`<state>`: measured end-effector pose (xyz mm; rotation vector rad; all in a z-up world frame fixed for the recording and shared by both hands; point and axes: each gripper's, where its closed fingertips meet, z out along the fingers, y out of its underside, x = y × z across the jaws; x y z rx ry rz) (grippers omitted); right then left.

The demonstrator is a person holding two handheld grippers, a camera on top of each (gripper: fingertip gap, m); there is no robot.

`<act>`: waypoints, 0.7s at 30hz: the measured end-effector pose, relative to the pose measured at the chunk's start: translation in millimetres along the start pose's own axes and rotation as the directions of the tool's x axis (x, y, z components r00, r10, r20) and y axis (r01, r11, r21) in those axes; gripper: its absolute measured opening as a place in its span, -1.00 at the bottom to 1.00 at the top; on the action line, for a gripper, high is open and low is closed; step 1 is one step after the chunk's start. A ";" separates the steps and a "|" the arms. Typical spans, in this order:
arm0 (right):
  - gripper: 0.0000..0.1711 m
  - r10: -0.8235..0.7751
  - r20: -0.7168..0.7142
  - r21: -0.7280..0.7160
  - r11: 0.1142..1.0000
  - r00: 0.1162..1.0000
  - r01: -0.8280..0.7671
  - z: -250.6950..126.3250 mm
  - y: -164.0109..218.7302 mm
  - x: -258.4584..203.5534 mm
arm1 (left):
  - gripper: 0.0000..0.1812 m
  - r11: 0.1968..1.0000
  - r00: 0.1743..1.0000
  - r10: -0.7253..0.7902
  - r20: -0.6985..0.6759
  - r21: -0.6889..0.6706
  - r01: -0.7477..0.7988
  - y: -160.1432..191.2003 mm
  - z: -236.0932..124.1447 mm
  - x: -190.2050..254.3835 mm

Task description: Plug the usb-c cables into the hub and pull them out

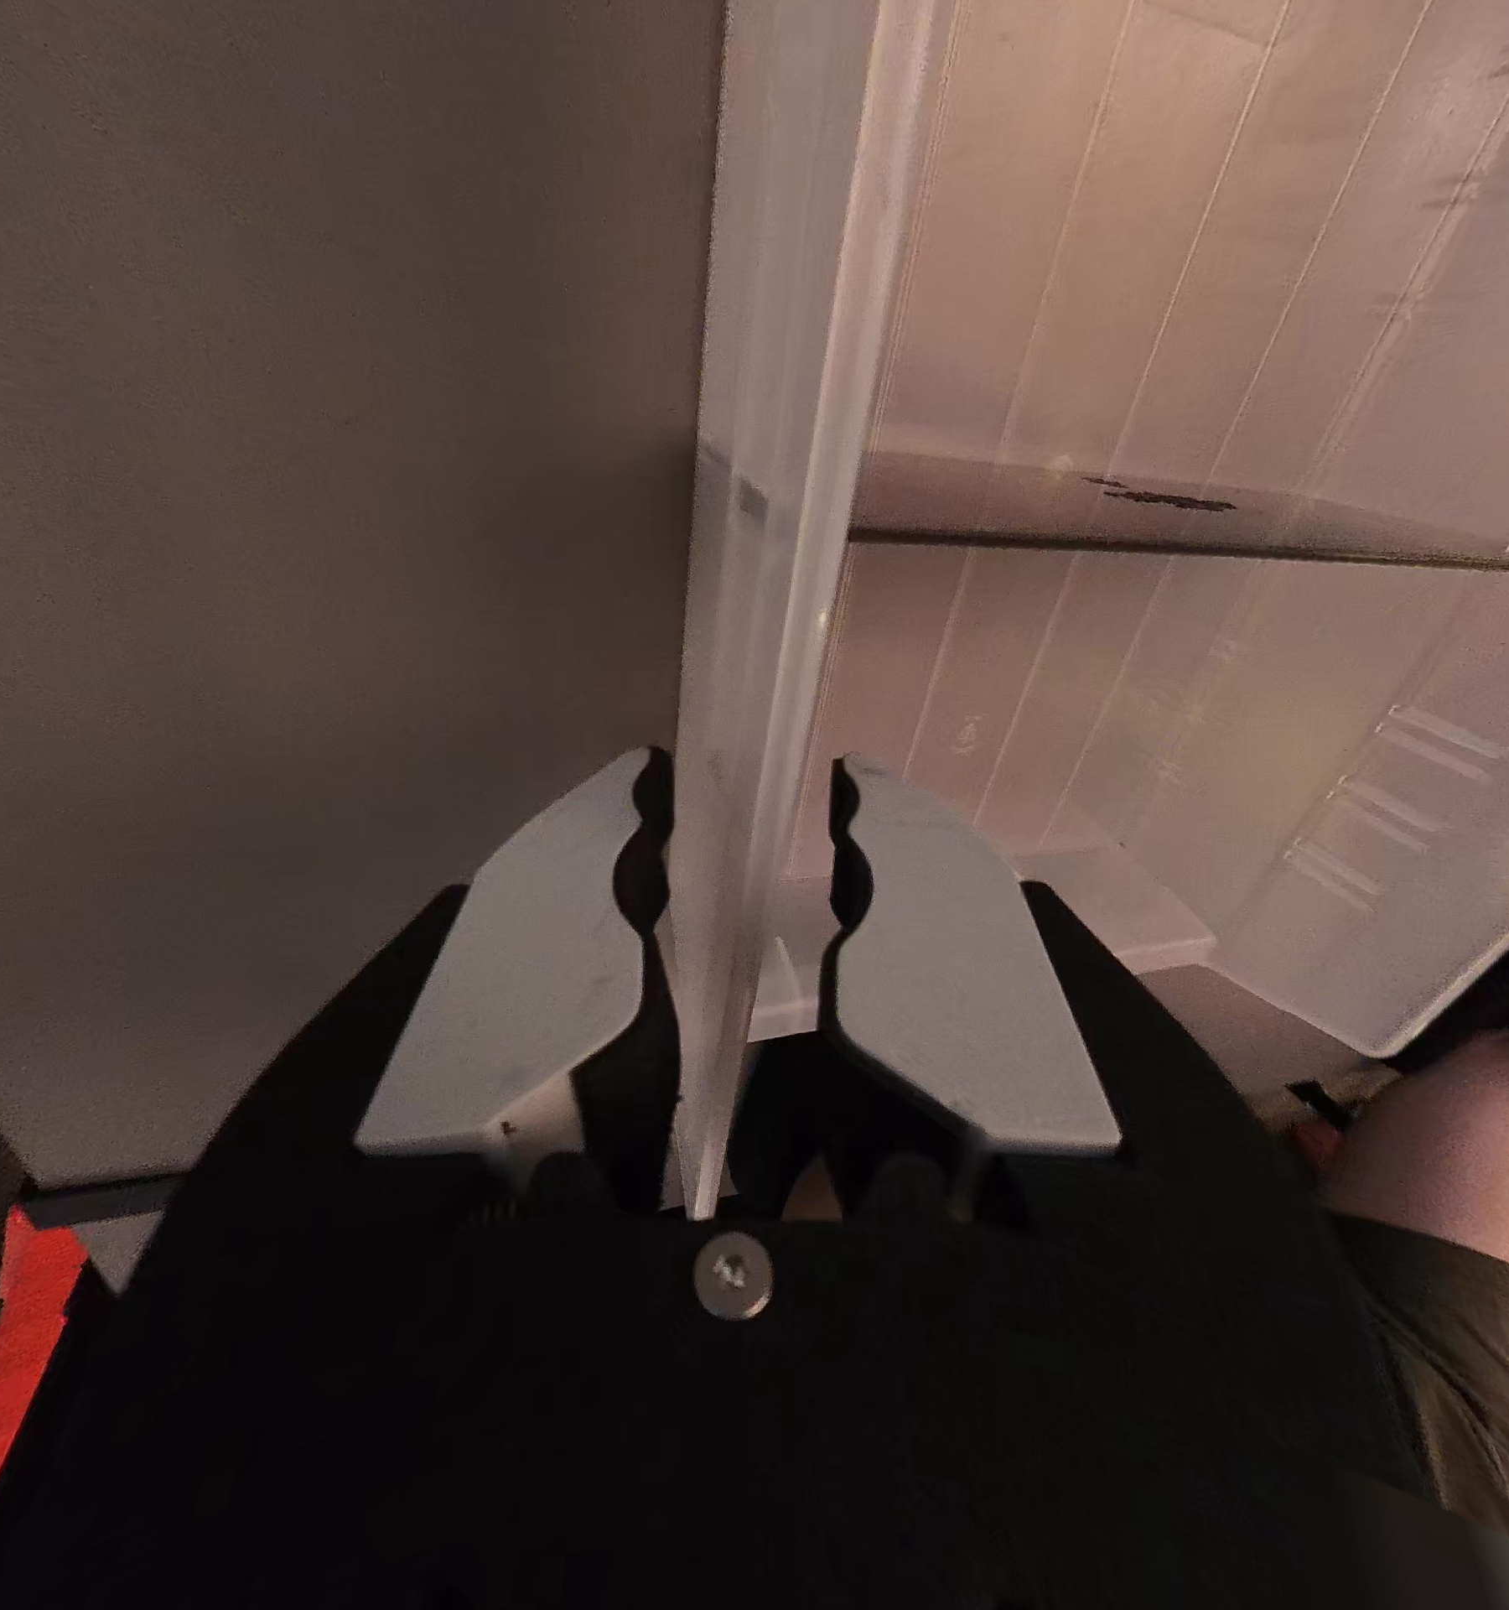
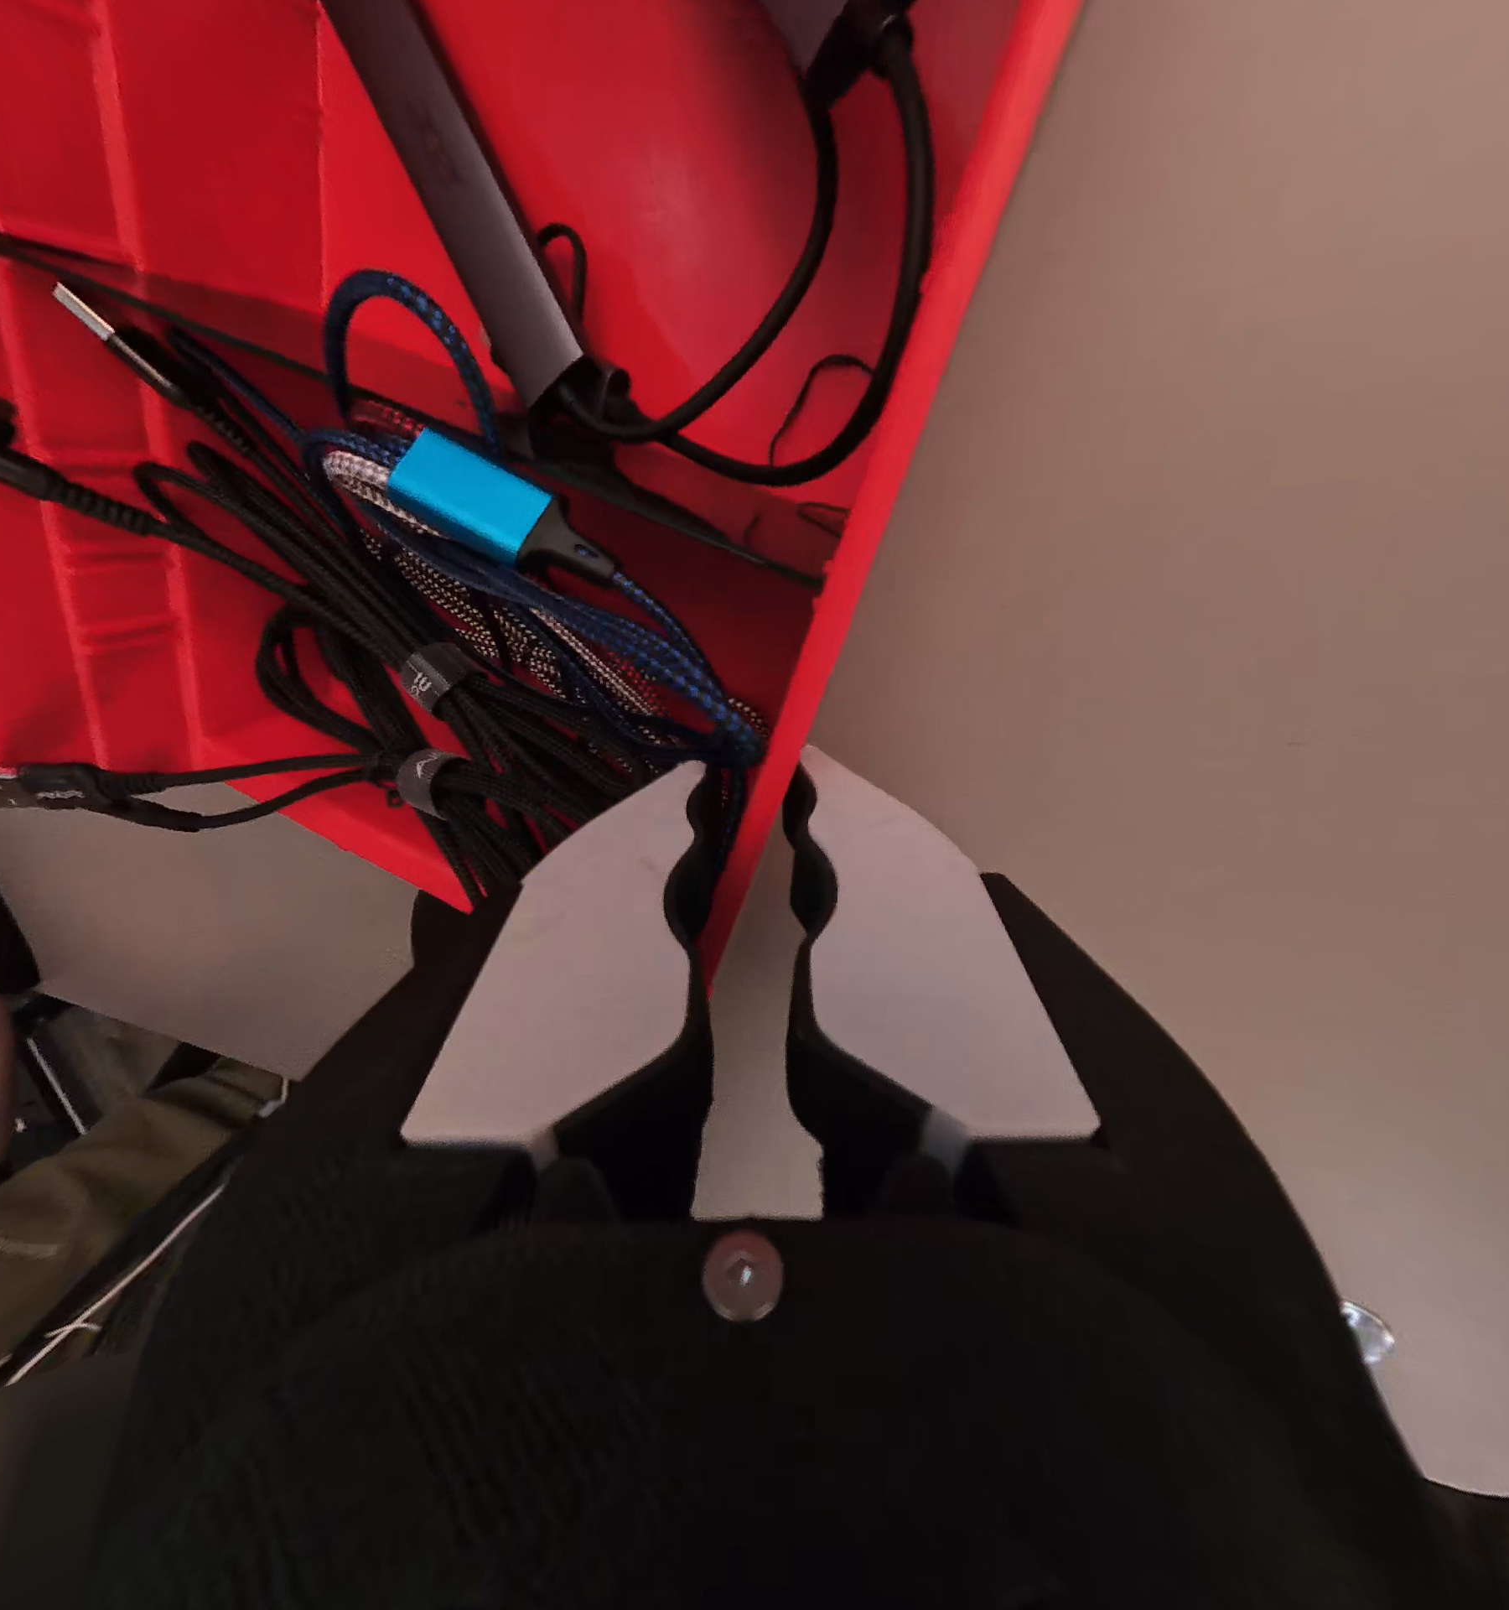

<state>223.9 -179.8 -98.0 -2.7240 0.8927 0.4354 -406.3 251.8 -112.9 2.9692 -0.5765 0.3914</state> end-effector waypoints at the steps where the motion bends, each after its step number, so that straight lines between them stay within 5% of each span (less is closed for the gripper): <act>1: -0.83 -0.012 -0.009 -0.005 1.000 1.000 0.012 0.2 -0.1 0.0 | -0.68 1.000 1.000 0.007 -0.022 -0.014 -0.007 0.3 3.1 2.9; 9: -0.81 -0.156 -0.121 -0.065 0.987 0.980 0.149 4.1 -3.2 -6.6 | -0.74 0.992 0.990 0.102 0.097 -0.088 -0.094 1.4 11.1 2.6; 21: -0.79 -0.347 -0.116 -0.184 0.928 0.931 0.323 33.6 -20.3 -79.2 | -0.79 0.898 0.907 0.415 0.065 -0.186 -0.398 -5.1 40.6 98.6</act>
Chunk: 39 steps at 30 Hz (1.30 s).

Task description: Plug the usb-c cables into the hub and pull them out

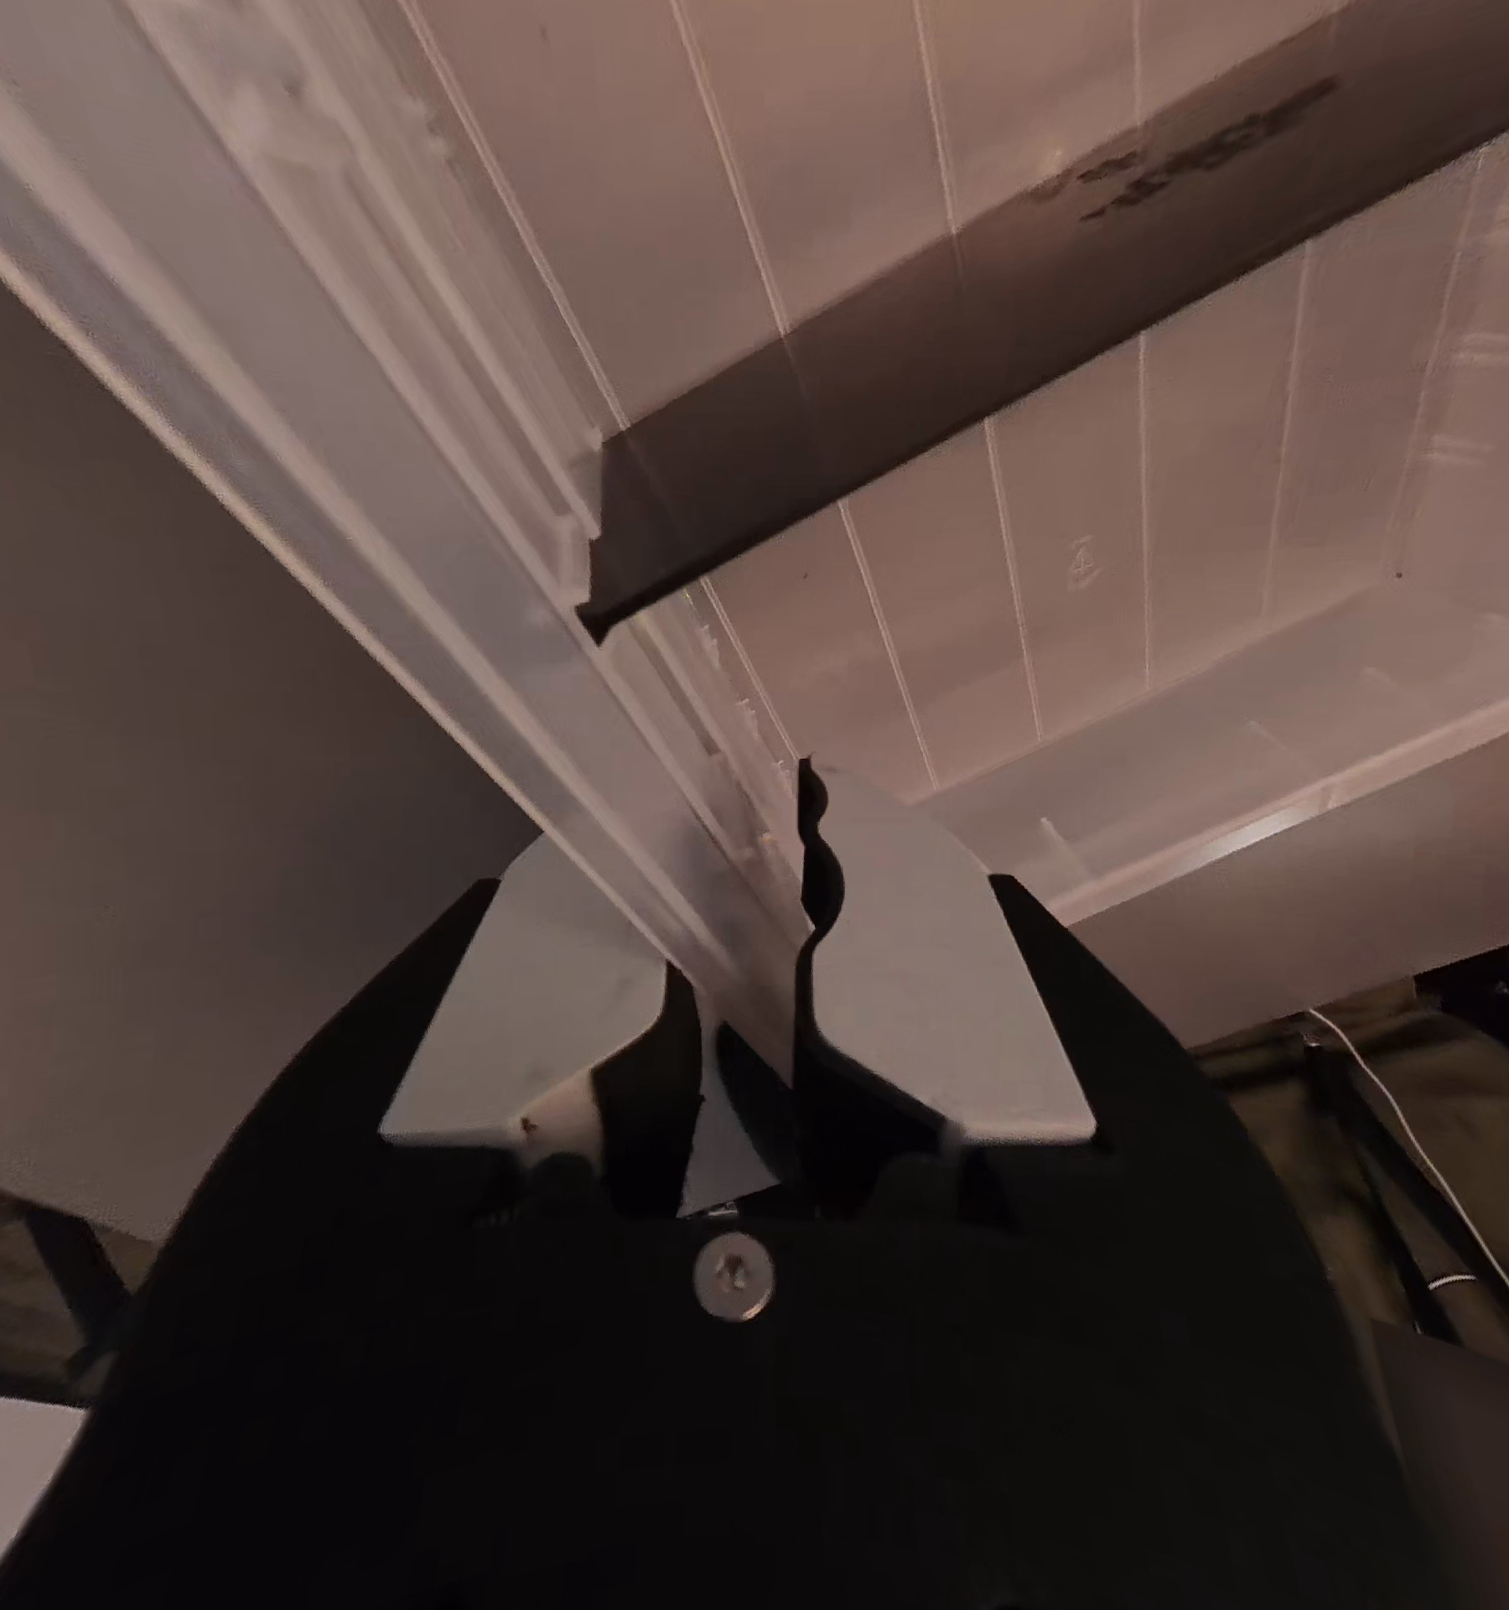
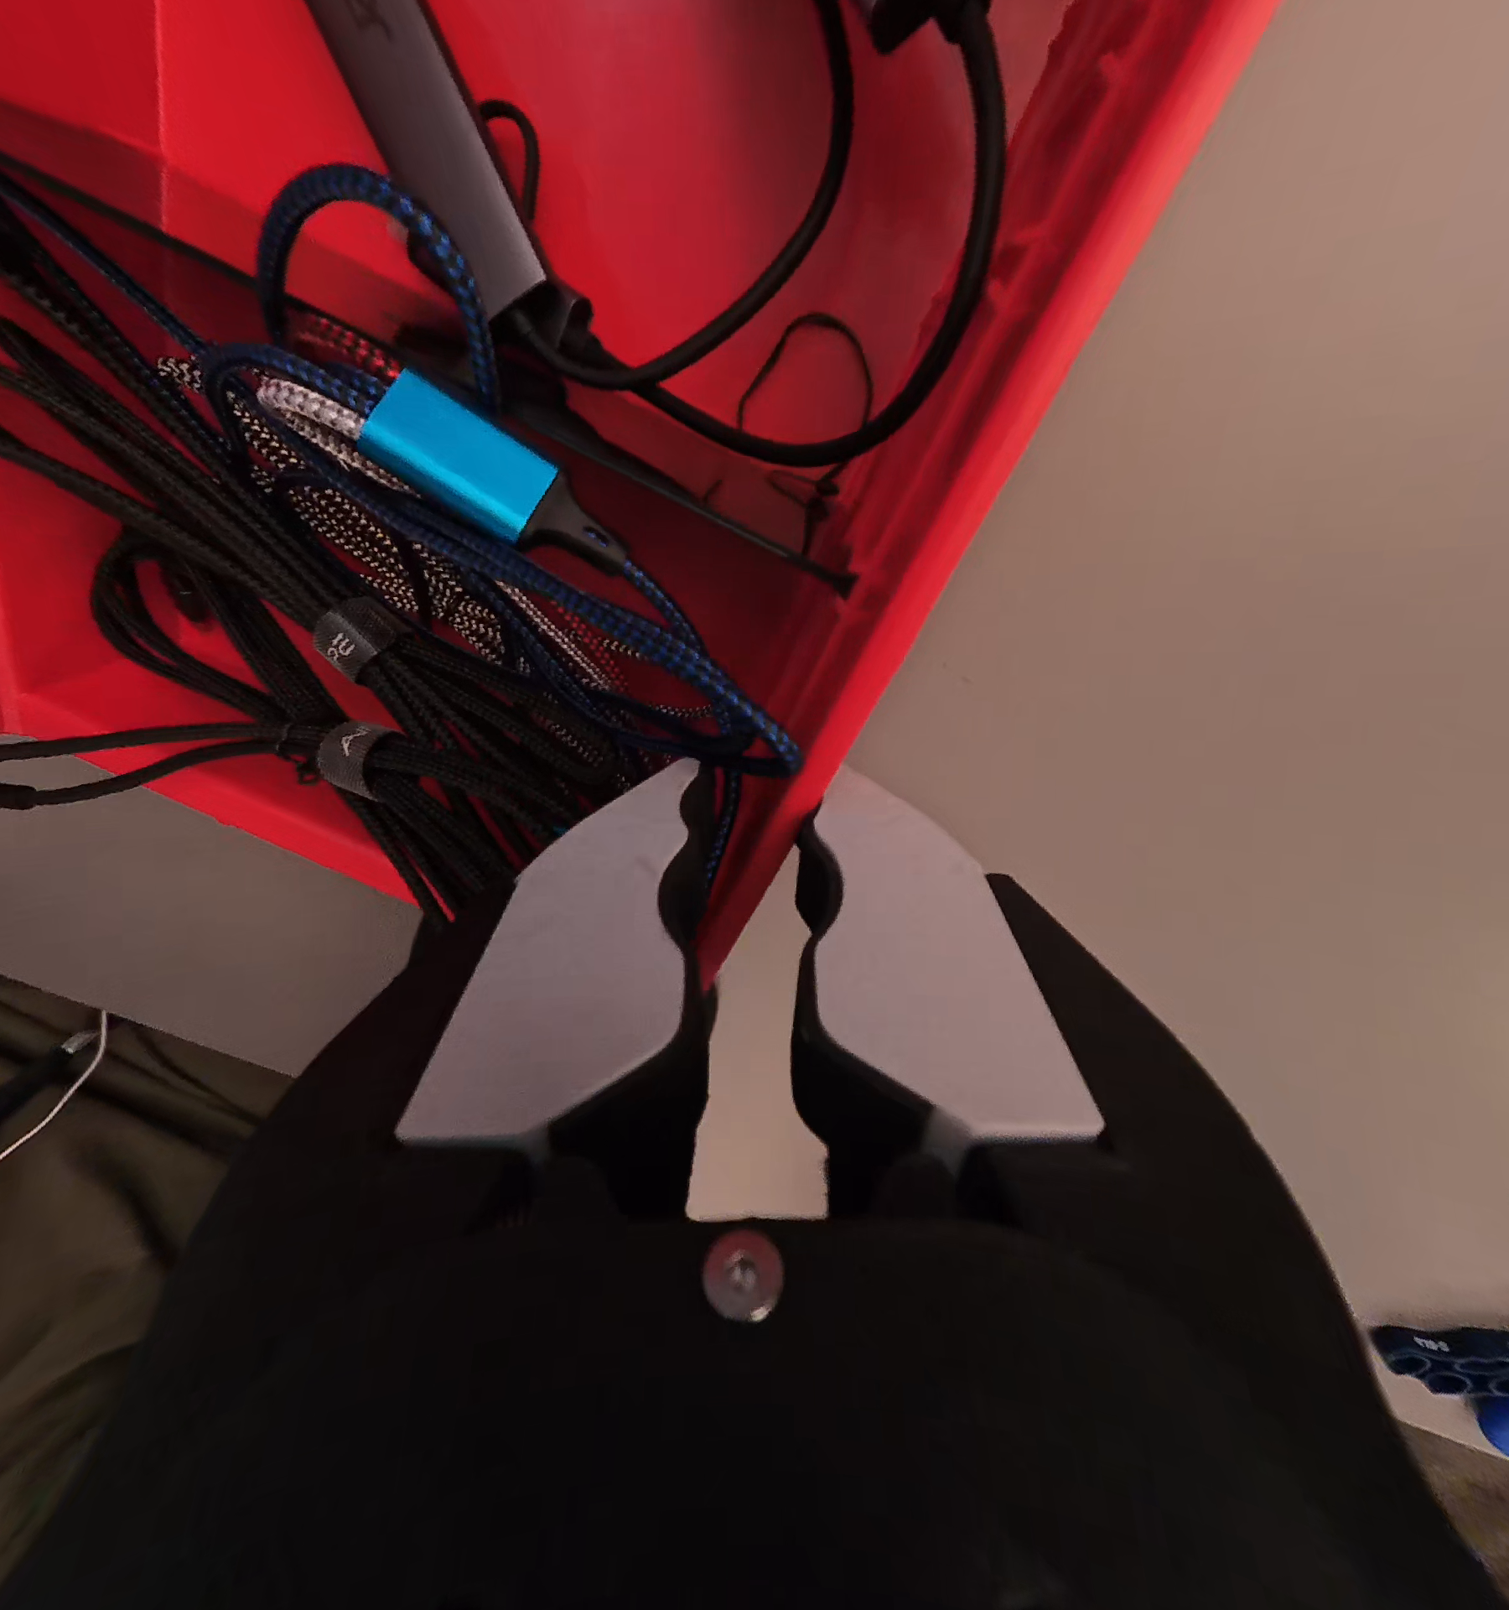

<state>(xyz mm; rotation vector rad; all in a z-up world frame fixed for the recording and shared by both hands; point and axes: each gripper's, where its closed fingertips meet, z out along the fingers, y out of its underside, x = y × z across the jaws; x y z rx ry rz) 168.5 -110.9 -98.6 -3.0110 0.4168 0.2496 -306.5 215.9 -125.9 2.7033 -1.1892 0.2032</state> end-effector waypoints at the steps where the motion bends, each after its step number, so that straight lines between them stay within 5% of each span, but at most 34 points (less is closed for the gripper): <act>1: -0.79 -0.012 -0.003 -0.008 1.000 1.000 0.012 1.0 -3.0 -5.6 | -0.78 1.000 1.000 0.020 -0.010 0.001 -0.020 -4.1 1.3 9.1; 10: -0.69 -0.099 -0.069 -0.009 0.995 0.993 0.099 -1.8 -17.0 -27.8 | -0.69 0.976 0.977 0.210 -0.033 -0.046 -0.211 -12.2 11.5 68.8; 17: -0.63 -0.081 -0.230 0.310 0.939 0.970 0.152 -75.6 -36.5 -46.0 | -0.64 0.969 0.966 0.246 -0.075 0.030 -0.245 -7.1 -9.1 82.8; 23: -0.49 -0.284 -0.411 0.645 0.581 0.866 0.497 -154.3 -74.4 -144.9 | -0.68 0.915 0.963 0.269 -0.009 0.314 -0.253 -9.4 -70.6 87.5; 26: -0.24 -0.376 -0.495 0.697 0.366 0.783 0.616 -160.8 -86.6 -202.5 | -0.71 0.794 0.938 0.348 0.000 0.532 -0.294 -13.5 -116.1 113.6; 28: -0.23 -0.465 -0.502 0.685 0.301 0.729 0.663 -143.3 -90.4 -235.8 | -0.71 0.666 0.906 0.423 0.032 0.666 -0.334 -12.3 -148.9 135.9; 34: -0.38 -0.588 -0.147 0.666 0.536 0.795 0.519 -58.3 -115.8 -299.5 | -0.58 0.323 0.857 0.507 0.090 0.902 -0.286 5.6 -223.4 171.0; 39: -0.41 -0.462 -0.042 0.385 0.811 0.886 0.441 1.2 -153.7 -285.9 | -0.50 0.155 0.759 0.650 0.049 0.968 -0.195 24.5 -255.1 198.5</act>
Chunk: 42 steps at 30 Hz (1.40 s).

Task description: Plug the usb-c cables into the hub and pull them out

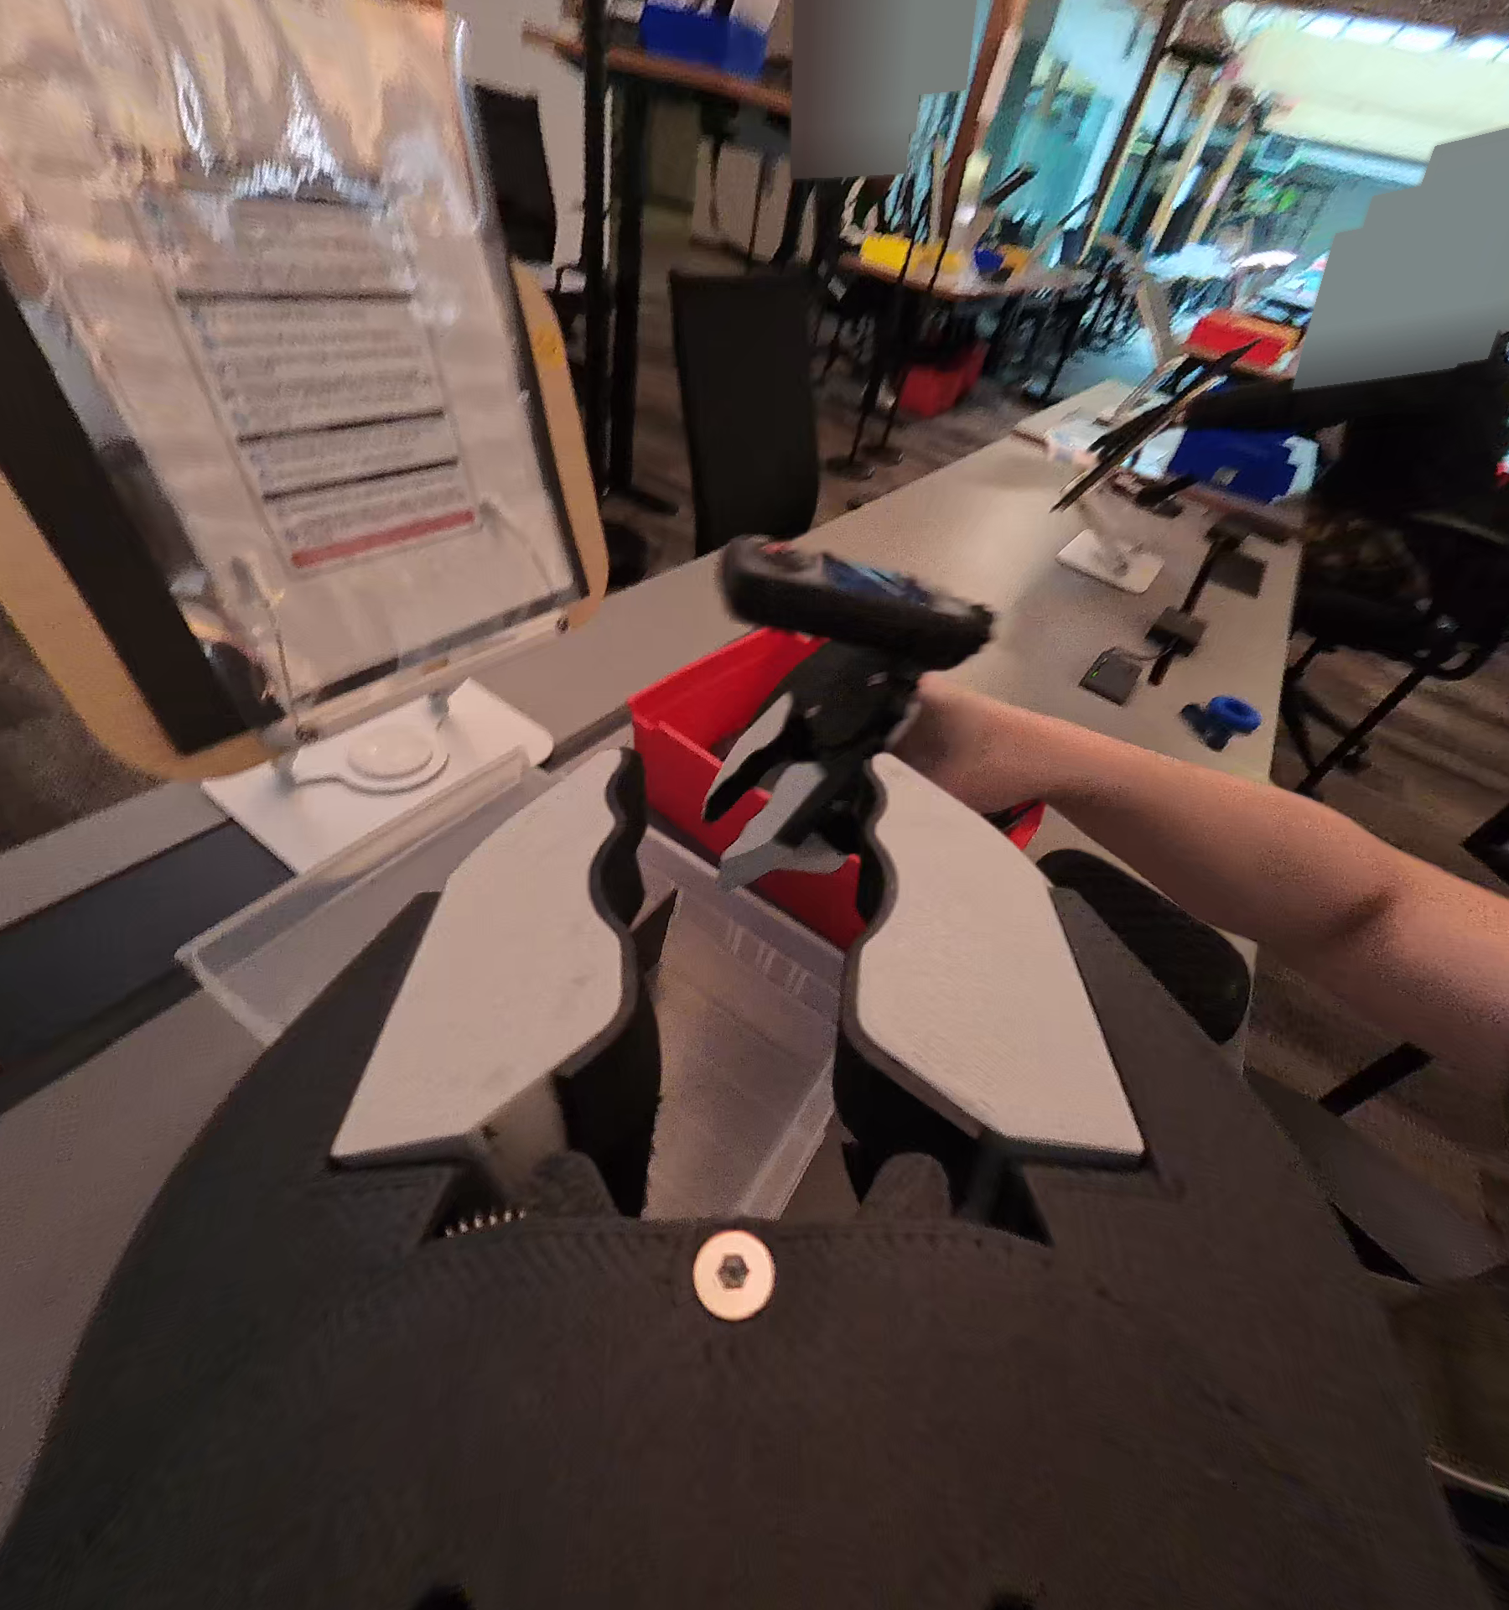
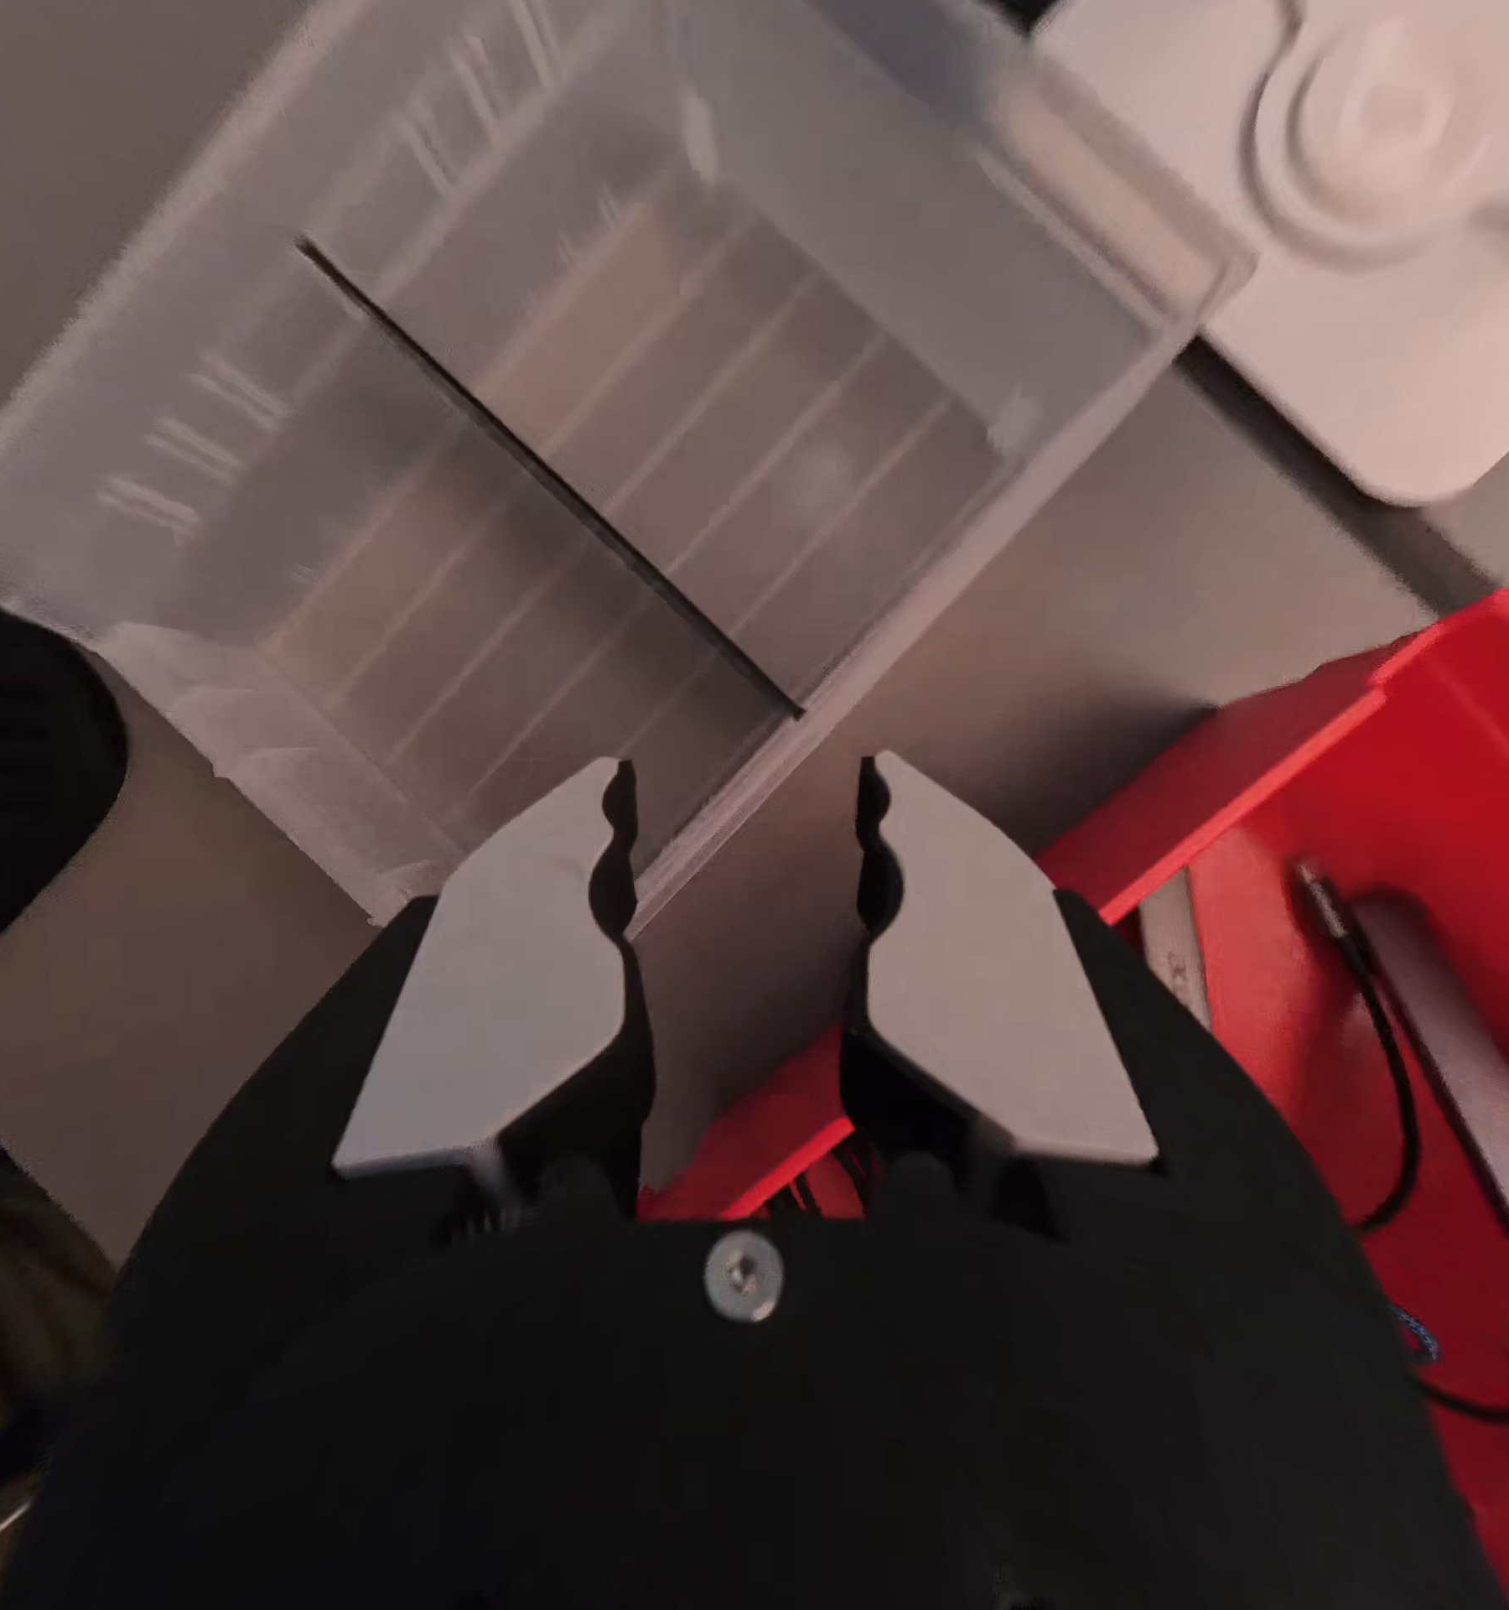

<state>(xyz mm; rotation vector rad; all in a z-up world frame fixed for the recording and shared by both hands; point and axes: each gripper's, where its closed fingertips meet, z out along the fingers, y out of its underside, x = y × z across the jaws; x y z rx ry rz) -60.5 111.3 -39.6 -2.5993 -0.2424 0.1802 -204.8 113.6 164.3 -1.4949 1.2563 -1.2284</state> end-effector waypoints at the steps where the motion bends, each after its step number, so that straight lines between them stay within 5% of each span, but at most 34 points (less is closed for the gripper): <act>1: -0.44 0.047 0.020 -0.056 0.997 0.999 -0.045 6.5 1.7 2.3 | -0.48 1.000 1.000 0.007 -0.011 0.027 -0.007 -3.3 -1.2 3.6; 7: -0.42 0.299 0.088 -0.340 0.906 0.950 -0.254 40.2 34.0 -9.7 | -0.43 0.990 0.995 0.087 -0.037 0.114 -0.083 -14.2 -2.7 25.5; 15: -0.66 0.506 0.088 -0.445 0.791 0.858 -0.420 77.1 60.5 -30.2 | -0.40 0.989 0.988 0.139 -0.066 0.061 -0.135 -5.0 11.9 49.4; 23: -0.93 0.421 0.001 -0.462 0.805 0.907 -0.372 61.0 56.0 -13.2 | -0.40 0.995 0.996 0.084 -0.042 0.060 -0.081 -5.9 6.2 51.7; 28: -0.94 0.401 0.079 -0.387 0.856 0.913 -0.343 6.5 22.0 -8.1 | -0.38 0.980 0.999 0.030 0.032 0.197 -0.036 -24.5 -17.0 36.6; 34: -0.95 0.501 0.168 -0.260 0.854 0.849 -0.452 -117.4 20.3 47.3 | -0.29 0.927 0.986 -0.158 0.052 0.351 0.130 -37.5 -31.7 -8.2; 38: -0.94 0.579 0.080 -0.139 0.813 0.812 -0.566 -197.8 73.3 124.9 | -0.21 0.963 0.970 -0.241 -0.042 0.114 0.244 1.4 26.0 -13.1; 42: -0.94 0.678 -0.071 -0.048 0.730 0.732 -0.681 -250.2 161.2 199.9 | -0.26 0.925 0.925 -0.354 -0.136 -0.194 0.326 73.3 129.3 5.2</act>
